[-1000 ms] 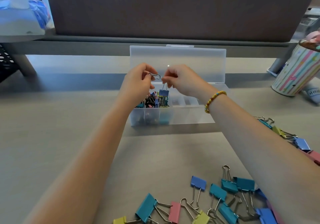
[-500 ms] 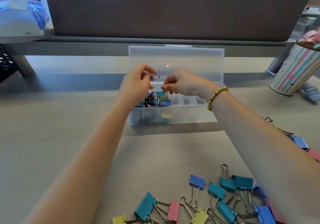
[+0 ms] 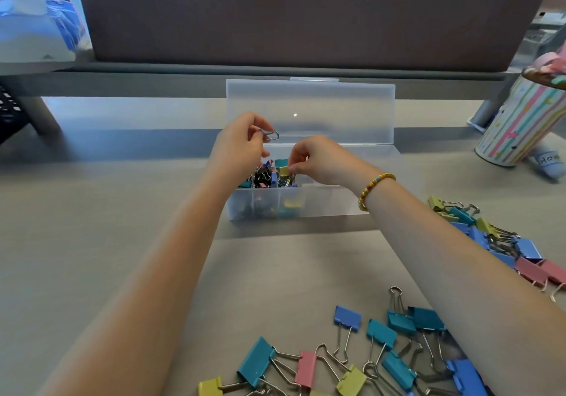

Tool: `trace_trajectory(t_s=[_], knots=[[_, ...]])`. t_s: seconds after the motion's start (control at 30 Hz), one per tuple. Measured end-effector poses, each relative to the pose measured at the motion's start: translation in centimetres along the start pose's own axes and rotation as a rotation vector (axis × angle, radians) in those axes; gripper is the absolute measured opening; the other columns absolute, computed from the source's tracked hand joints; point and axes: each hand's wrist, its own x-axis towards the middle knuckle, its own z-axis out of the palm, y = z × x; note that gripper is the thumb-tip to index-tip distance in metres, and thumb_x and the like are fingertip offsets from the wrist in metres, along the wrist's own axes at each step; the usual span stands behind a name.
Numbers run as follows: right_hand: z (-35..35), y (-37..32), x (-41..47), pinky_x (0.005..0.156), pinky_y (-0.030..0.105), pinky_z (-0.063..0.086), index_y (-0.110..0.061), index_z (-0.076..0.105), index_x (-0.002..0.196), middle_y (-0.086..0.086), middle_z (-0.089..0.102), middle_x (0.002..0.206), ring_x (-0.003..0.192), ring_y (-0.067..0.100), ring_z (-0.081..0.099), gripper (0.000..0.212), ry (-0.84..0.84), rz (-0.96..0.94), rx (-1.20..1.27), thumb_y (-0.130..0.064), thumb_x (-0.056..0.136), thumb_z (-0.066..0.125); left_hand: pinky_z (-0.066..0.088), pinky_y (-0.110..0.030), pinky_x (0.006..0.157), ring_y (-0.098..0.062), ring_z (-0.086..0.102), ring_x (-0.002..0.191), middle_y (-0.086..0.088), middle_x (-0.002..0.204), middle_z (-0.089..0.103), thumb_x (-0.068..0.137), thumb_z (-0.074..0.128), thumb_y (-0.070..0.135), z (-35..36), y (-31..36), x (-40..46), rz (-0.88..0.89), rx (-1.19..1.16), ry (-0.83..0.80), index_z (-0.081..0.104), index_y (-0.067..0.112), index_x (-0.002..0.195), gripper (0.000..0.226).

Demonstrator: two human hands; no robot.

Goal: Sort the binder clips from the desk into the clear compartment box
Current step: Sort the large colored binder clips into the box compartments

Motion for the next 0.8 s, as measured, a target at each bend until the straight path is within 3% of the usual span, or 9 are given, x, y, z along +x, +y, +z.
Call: trace_trajectory(t_s=[0.1,0.2,0.3,0.47,0.57,0.63,0.7,0.8], knots=[[0.1,0.2,0.0,0.06,0.02,0.036,-0.014,0.065,0.092,0.0,0.058,0.086,0.078,0.015,0.05,0.006,0.052,-0.018,0.04,-0.017,0.089,0.06,0.052,-0.017,0.061,-0.005,0.059,0.068,-0.003,0.094,0.056,0.097,0.034,0.003,0.2,0.0,-0.1,-0.011,0.013,-0.064,0.052,0.013,0.104,0.022],[-0.6,0.1,-0.5,0.071,0.02,0.039,-0.012,0.065,0.101,-0.003,0.06,0.087,0.081,0.01,0.052,0.015,0.134,-0.004,0.243,-0.016,0.094,0.052,0.053,-0.015,0.063,-0.005,0.061,0.07,0.001,0.086,0.052,0.097,0.038,0.004,0.6,0.1,-0.3,-0.033,-0.016,-0.111,0.048,0.011,0.112,0.019],[-1.4,-0.2,-1.3,0.058,0.014,0.037,-0.019,0.059,0.1,-0.011,0.056,0.079,0.071,0.002,0.049,0.014,0.1,0.035,0.347,-0.025,0.098,0.046,0.052,-0.012,0.063,-0.006,0.063,0.07,0.002,0.082,0.048,0.095,0.048,0.006,0.8,0.7,-0.5,-0.047,-0.05,-0.123,0.039,0.017,0.112,0.023],[-1.6,-0.3,-1.8,0.056,0.015,0.036,-0.015,0.058,0.092,-0.007,0.056,0.076,0.067,0.003,0.047,0.009,0.106,0.083,0.402,-0.021,0.096,0.051,0.051,-0.009,0.058,-0.007,0.062,0.072,0.002,0.085,0.047,0.093,0.052,0.008,1.1,1.8,-0.9,-0.086,-0.127,-0.139,0.032,0.016,0.121,0.035],[-2.0,0.4,-1.9,0.059,0.016,0.04,-0.015,0.054,0.089,-0.003,0.058,0.079,0.07,0.007,0.051,0.008,0.217,0.1,0.425,-0.017,0.096,0.05,0.048,-0.02,0.074,-0.015,0.057,0.086,0.0,0.09,0.05,0.095,0.048,0.014,1.3,1.8,-1.1,0.009,0.099,-0.131,0.041,0.013,0.119,0.025],[-2.3,1.1,-2.2,0.069,0.022,0.045,-0.014,0.053,0.092,0.001,0.059,0.087,0.08,0.014,0.054,0.004,0.302,0.086,0.244,-0.016,0.095,0.051,0.042,-0.025,0.082,-0.019,0.052,0.095,-0.004,0.101,0.051,0.097,0.045,0.017,1.2,1.5,-1.1,0.096,0.308,-0.148,0.057,0.01,0.113,0.022],[-2.6,1.6,-2.5,0.074,0.029,0.045,-0.013,0.056,0.093,0.003,0.057,0.091,0.086,0.019,0.053,0.005,0.277,0.048,0.027,-0.018,0.094,0.054,0.038,-0.03,0.091,-0.024,0.047,0.108,-0.009,0.112,0.053,0.096,0.045,0.022,1.1,1.1,-1.1,0.141,0.451,-0.243,0.066,0.014,0.11,0.027],[-2.3,1.4,-2.7,0.07,0.027,0.038,-0.016,0.054,0.086,0.003,0.056,0.09,0.083,0.019,0.05,0.008,0.165,0.01,-0.116,-0.019,0.093,0.057,0.032,-0.035,0.099,-0.028,0.036,0.118,-0.008,0.122,0.051,0.097,0.041,0.029,1.2,0.9,-1.2,0.13,0.689,-0.372,0.063,0.021,0.12,0.033]])
